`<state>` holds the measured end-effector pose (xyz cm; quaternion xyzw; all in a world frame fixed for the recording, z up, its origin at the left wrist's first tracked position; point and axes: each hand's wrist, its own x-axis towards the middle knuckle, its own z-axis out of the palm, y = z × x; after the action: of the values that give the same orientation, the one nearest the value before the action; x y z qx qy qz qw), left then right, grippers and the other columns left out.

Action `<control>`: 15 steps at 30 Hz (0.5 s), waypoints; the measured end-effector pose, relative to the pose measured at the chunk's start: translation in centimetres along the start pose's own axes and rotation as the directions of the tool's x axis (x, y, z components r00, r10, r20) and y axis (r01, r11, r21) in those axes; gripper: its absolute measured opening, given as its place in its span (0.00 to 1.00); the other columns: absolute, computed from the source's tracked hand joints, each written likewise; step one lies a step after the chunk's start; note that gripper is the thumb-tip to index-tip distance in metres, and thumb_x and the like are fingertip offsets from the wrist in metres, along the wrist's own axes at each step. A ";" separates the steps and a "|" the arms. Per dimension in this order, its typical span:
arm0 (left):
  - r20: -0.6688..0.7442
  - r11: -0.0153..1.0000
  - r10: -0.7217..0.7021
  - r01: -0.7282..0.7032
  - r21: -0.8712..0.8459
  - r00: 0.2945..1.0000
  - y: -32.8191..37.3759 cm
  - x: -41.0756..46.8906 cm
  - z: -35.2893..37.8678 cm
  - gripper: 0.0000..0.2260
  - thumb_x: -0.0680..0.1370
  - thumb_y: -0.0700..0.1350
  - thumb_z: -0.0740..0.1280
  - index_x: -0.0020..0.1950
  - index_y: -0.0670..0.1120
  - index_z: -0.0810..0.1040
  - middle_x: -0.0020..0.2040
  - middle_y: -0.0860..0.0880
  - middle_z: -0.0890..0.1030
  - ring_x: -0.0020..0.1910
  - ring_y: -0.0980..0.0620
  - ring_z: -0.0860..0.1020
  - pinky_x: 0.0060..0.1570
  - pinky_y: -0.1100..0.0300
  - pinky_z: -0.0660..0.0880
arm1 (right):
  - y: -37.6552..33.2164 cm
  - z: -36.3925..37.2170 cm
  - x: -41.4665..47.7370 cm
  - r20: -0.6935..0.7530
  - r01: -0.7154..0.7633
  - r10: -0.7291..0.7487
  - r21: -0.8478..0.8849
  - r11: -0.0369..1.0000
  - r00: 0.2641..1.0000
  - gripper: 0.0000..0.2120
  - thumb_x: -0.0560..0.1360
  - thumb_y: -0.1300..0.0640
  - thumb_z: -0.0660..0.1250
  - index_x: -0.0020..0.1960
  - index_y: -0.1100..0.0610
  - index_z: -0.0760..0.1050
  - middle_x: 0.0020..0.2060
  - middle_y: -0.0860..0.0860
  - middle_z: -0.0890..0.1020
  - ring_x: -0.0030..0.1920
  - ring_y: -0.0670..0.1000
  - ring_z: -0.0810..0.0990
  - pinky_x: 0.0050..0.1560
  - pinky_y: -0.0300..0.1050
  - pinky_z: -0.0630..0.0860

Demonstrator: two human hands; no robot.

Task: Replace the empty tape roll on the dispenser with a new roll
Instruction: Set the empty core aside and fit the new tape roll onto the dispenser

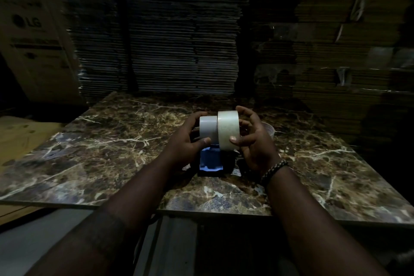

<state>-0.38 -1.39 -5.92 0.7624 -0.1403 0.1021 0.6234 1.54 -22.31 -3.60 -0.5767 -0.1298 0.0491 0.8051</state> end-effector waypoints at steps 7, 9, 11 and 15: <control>0.005 1.000 0.001 -0.001 -0.013 1.000 -0.3 0.1 -0.1 0.32 0.77 0.33 0.73 0.77 0.54 0.69 0.69 0.46 0.78 0.65 0.47 0.81 0.61 0.49 0.82 | 0.0 -0.2 0.2 0.032 0.009 -0.013 0.116 0.993 0.999 0.41 0.60 0.73 0.69 0.70 0.48 0.72 0.66 0.60 0.76 0.60 0.62 0.78 0.48 0.57 0.82; 0.008 1.000 0.014 -0.014 -0.006 1.000 -0.3 0.1 0.0 0.32 0.77 0.33 0.73 0.74 0.58 0.70 0.69 0.46 0.78 0.63 0.49 0.82 0.59 0.54 0.82 | 0.1 -0.2 0.2 0.036 -0.001 -0.004 0.116 0.993 0.999 0.40 0.60 0.73 0.69 0.70 0.49 0.72 0.64 0.60 0.77 0.61 0.62 0.78 0.51 0.59 0.80; 0.013 1.000 0.025 -0.025 -0.003 1.000 -0.2 0.1 0.0 0.32 0.77 0.31 0.72 0.73 0.60 0.70 0.69 0.47 0.78 0.62 0.51 0.82 0.57 0.56 0.82 | 0.2 -0.3 0.2 0.037 -0.010 0.006 0.116 0.993 0.999 0.40 0.60 0.73 0.68 0.69 0.49 0.72 0.62 0.58 0.78 0.61 0.62 0.78 0.54 0.61 0.80; 0.016 1.000 0.019 -0.019 -0.008 1.000 -0.4 0.2 0.0 0.31 0.78 0.31 0.72 0.76 0.55 0.69 0.69 0.47 0.78 0.63 0.50 0.82 0.58 0.54 0.82 | 0.3 -0.4 0.4 0.036 -0.035 0.032 0.089 0.995 0.999 0.42 0.61 0.72 0.68 0.73 0.52 0.71 0.63 0.59 0.78 0.64 0.65 0.75 0.62 0.68 0.75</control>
<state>-0.11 -1.36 -6.22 0.7594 -0.1531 0.1012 0.6241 2.02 -22.45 -3.98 -0.5414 -0.1316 0.0783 0.8267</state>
